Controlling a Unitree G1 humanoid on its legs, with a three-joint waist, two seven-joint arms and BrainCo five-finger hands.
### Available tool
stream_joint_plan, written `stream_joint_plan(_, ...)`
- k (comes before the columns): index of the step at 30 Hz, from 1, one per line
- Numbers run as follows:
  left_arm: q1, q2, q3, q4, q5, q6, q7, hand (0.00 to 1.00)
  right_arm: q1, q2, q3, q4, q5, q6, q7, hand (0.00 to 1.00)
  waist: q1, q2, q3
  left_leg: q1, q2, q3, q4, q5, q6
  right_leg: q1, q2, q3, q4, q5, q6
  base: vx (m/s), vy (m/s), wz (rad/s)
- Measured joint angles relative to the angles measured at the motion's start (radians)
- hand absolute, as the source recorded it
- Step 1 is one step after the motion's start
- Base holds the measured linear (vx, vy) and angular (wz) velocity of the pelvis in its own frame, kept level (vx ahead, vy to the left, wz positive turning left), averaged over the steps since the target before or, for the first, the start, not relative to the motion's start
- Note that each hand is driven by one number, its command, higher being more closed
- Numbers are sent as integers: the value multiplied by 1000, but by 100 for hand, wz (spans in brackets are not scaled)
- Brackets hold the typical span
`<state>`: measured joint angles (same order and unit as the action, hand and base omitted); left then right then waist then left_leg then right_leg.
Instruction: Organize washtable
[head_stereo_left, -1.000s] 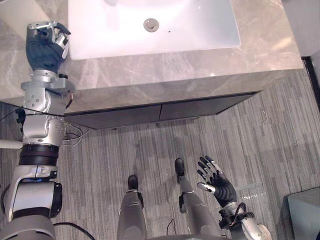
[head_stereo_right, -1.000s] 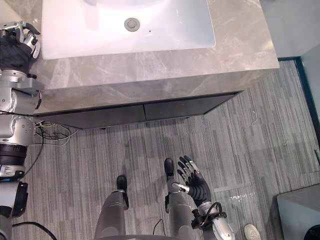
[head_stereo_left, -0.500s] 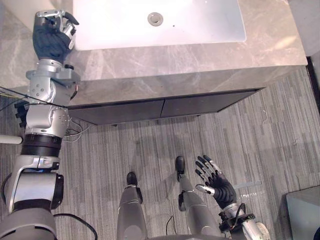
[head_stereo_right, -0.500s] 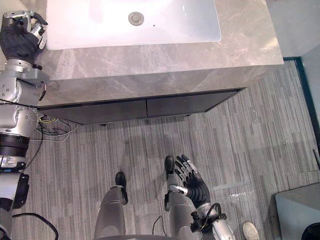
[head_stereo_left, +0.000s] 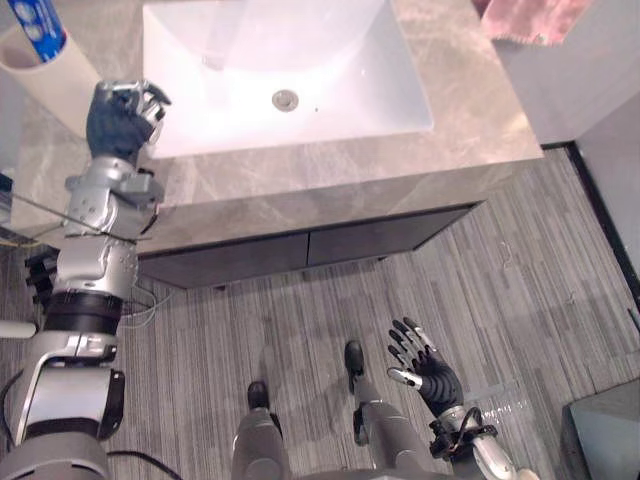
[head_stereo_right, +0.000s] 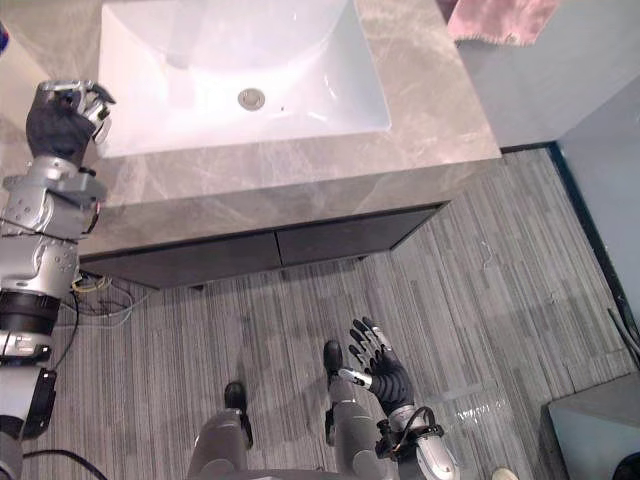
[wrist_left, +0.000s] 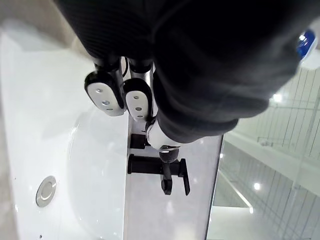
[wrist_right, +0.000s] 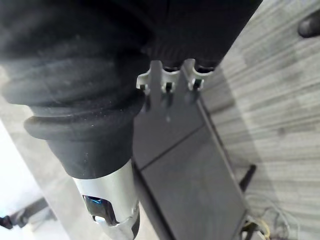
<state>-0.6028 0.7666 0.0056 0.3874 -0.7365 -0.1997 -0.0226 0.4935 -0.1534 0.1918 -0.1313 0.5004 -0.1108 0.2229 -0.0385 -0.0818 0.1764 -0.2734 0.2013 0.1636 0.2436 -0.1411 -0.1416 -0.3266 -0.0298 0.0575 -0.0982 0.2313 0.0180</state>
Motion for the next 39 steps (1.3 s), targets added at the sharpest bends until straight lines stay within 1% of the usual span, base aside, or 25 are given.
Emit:
stream_joint_plan(2, 74, 0, 32, -2, -1, 1, -4, 100, -20, 8, -24, 37, -3, 1, 1, 0, 0, 3, -12, 69, -3, -3, -42, 10, 0, 53, 2, -6, 0, -12, 15, 60, -15, 8)
stream_joint_plan(3, 93, 0, 39, -2, -2, 1, -8, 100, -25, 10, -28, 46, -4, 1, 1, 0, 0, 4, -22, 81, -4, -4, -50, 10, 0, 62, 5, -7, 0, -15, 18, 33, -11, 12)
stream_joint_plan(5, 138, 0, 50, -2, -12, 2, -21, 100, -29, 9, -36, 70, -7, 2, 5, 0, 1, 13, -49, 108, -16, -20, -66, 13, 4, 94, -8, -24, 0, -26, 28, 16, 12, 23)
stream_joint_plan(8, 198, -3, 84, 1, -12, 8, -22, 100, -33, 9, -35, 102, -21, 6, 20, 0, 2, 20, -93, 125, -32, -25, -75, 15, 8, 111, -23, -28, -1, -32, 33, -10, 52, 13)
stream_joint_plan(11, 241, -15, 109, 6, -11, 18, -22, 100, -38, 9, -37, 118, -21, 8, 21, 0, 4, 24, -101, 168, -44, -29, -96, 18, 16, 151, -36, -29, -1, -40, 42, -24, 42, 7)
stream_joint_plan(16, 328, -59, 161, 8, -11, 22, -21, 100, -39, 9, -38, 152, -22, 9, 23, 0, 7, 38, -143, 198, -49, -25, -105, 13, 22, 168, -40, -27, 3, -60, 28, -6, 13, -3)
stream_joint_plan(17, 341, -60, 161, 8, -11, 22, -22, 100, -44, 7, -39, 167, -23, 10, 23, 0, 12, 43, -141, 206, -46, -23, -103, 12, 21, 163, -37, -26, 35, -79, 29, 20, 12, -5)
stream_joint_plan(18, 348, -71, 161, 17, -11, 32, -24, 100, -47, 7, -40, 186, -23, 9, 22, 0, 11, 52, -136, 223, -44, -22, -94, 3, 19, 144, -37, -27, 116, -118, 38, 0, 0, 0)
stream_joint_plan(19, 348, -77, 162, 17, -11, 36, -24, 100, -48, 7, -39, 195, -23, 10, 22, 0, 10, 55, -133, 228, -43, -23, -83, -7, 22, 131, -36, -28, 169, -142, 46, -17, 31, 8)
stream_joint_plan(20, 349, -80, 163, 18, -11, 38, -28, 100, -48, 7, -38, 200, -24, 11, 21, 0, 10, 59, -127, 226, -42, -27, -51, -36, 23, 99, -38, -27, 286, -196, 71, -37, 23, 6)
stream_joint_plan(21, 349, -80, 165, 19, -10, 38, -28, 100, -50, 9, -36, 199, -24, 11, 22, 0, 8, 69, -120, 228, -41, -31, -35, -48, 23, 84, -41, -25, 337, -219, 79, -38, 5, 5)
stream_joint_plan(22, 349, -80, 169, 25, -10, 38, -28, 100, -52, 9, -34, 199, -26, 12, 22, 0, 6, 65, -122, 236, -39, -35, -13, -63, 27, 72, -47, -23, 403, -250, 83, -8, -18, 7)
stream_joint_plan(23, 352, -80, 184, 28, -8, 37, -28, 100, -55, 9, -34, 199, -31, 11, 22, 0, 3, 56, -128, 242, -46, -36, -14, -64, 27, 75, -62, -26, 407, -280, 60, 12, -24, 8)
stream_joint_plan(25, 352, -84, 199, 28, -8, 35, -25, 100, -70, 8, -44, 199, -31, 11, 20, 0, -2, 60, -129, 229, -44, -55, -23, -60, 23, 75, -62, -39, 389, -294, 36, 10, -32, 22)
stream_joint_plan(27, 352, -93, 197, 28, -8, 35, -21, 100, -78, 10, -65, 199, -31, 11, 20, 0, -6, 66, -130, 215, -42, -88, -45, -43, 14, 62, -61, -63, 381, -293, 34, 47, -54, 36)
stream_joint_plan(28, 352, -113, 197, 32, -8, 35, -19, 100, -77, 10, -85, 199, -31, 11, 19, 0, -5, 71, -129, 214, -39, -101, -71, -20, 8, 60, -59, -79, 377, -286, 31, 121, -93, 39)
stream_joint_plan(29, 352, -139, 196, 48, -8, 35, -19, 100, -75, 10, -107, 199, -30, 11, 18, 0, -1, 75, -133, 215, -31, -119, -90, -17, 6, 63, -55, -100, 387, -299, 31, 130, -99, 40)
stream_joint_plan(30, 352, -150, 196, 58, -8, 36, -19, 100, -75, 9, -115, 199, -30, 11, 18, 0, -2, 82, -131, 216, -27, -129, -90, -16, 6, 62, -54, -111, 403, -313, 28, 136, -97, 46)
stream_joint_plan(32, 366, -180, 196, 59, -8, 36, -20, 100, -75, 7, -120, 199, -27, 11, 18, 0, -8, 90, -133, 216, -6, -165, -64, -18, 3, 74, -42, -159, 458, -380, 15, 164, -134, 54)
stream_joint_plan(33, 368, -184, 196, 59, -8, 36, -20, 100, -75, 8, -120, 199, -27, 11, 18, 0, -6, 91, -133, 209, -6, -171, -36, -20, 7, 84, -43, -170, 461, -393, 11, 165, -124, 55)
stream_joint_plan(35, 394, -188, 198, 58, -12, 36, -20, 100, -77, 5, -118, 199, -10, 11, 19, 0, 6, 93, -131, 130, 12, -189, 179, -21, 17, 141, -32, -205, 460, -416, 1, 171, -144, 36)
stream_joint_plan(36, 398, -191, 199, 58, -14, 36, -20, 100, -78, 3, -119, 198, -1, 10, 19, 0, 10, 96, -130, 120, 19, -187, 218, -17, 23, 160, -29, -214, 459, -421, -5, 192, -187, 29)
stream_joint_plan(37, 402, -198, 199, 56, -18, 36, -21, 100, -81, -4, -120, 198, 5, 10, 19, 0, 19, 99, -130, 101, 28, -176, 265, -3, 47, 196, -26, -226, 441, -427, -13, 146, -124, 22)
stream_joint_plan(38, 406, -200, 199, 53, -18, 35, -21, 100, -83, -6, -120, 197, 5, 9, 18, 0, 28, 96, -132, 102, 28, -160, 267, 0, 56, 206, -29, -228, 432, -429, -17, 183, -138, 31)
stream_joint_plan(39, 408, -205, 199, 50, -19, 35, -22, 100, -92, -8, -123, 195, 5, 9, 18, 0, 30, 96, -132, 101, 24, -125, 240, -22, 78, 220, -43, -242, 419, -431, -22, 137, -78, 34)
